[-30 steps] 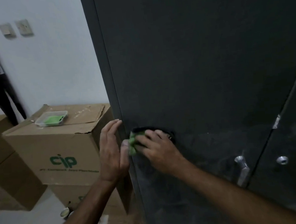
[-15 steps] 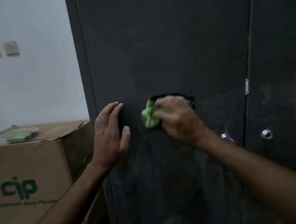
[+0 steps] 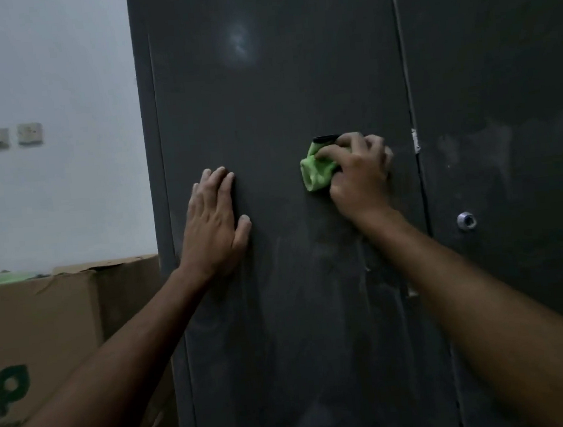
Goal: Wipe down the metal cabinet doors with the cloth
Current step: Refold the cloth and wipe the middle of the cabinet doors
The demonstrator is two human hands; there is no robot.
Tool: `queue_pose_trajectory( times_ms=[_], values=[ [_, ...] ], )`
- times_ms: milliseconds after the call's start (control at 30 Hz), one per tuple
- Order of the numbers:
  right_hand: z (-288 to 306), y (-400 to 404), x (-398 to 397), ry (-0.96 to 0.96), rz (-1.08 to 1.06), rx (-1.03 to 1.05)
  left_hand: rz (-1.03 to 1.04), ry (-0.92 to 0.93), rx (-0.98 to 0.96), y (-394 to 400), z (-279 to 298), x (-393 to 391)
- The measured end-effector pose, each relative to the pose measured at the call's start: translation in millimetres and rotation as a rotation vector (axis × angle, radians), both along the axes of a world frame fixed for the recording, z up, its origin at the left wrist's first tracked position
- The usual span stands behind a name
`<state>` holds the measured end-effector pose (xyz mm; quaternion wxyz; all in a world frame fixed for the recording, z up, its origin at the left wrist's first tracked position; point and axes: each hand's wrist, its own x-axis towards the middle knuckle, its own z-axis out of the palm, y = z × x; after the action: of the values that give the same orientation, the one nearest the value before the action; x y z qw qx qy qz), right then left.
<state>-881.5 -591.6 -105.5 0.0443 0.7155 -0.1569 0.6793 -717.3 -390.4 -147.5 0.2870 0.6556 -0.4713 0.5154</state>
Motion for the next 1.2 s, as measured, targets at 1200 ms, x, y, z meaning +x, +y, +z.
queue_pose_trajectory(
  times_ms=[1200],
  values=[
    [-27.2,-11.1,-20.9,0.169,0.012,-0.137,0.085,0.028,0.111,19.4,-26.1,-15.5]
  ],
)
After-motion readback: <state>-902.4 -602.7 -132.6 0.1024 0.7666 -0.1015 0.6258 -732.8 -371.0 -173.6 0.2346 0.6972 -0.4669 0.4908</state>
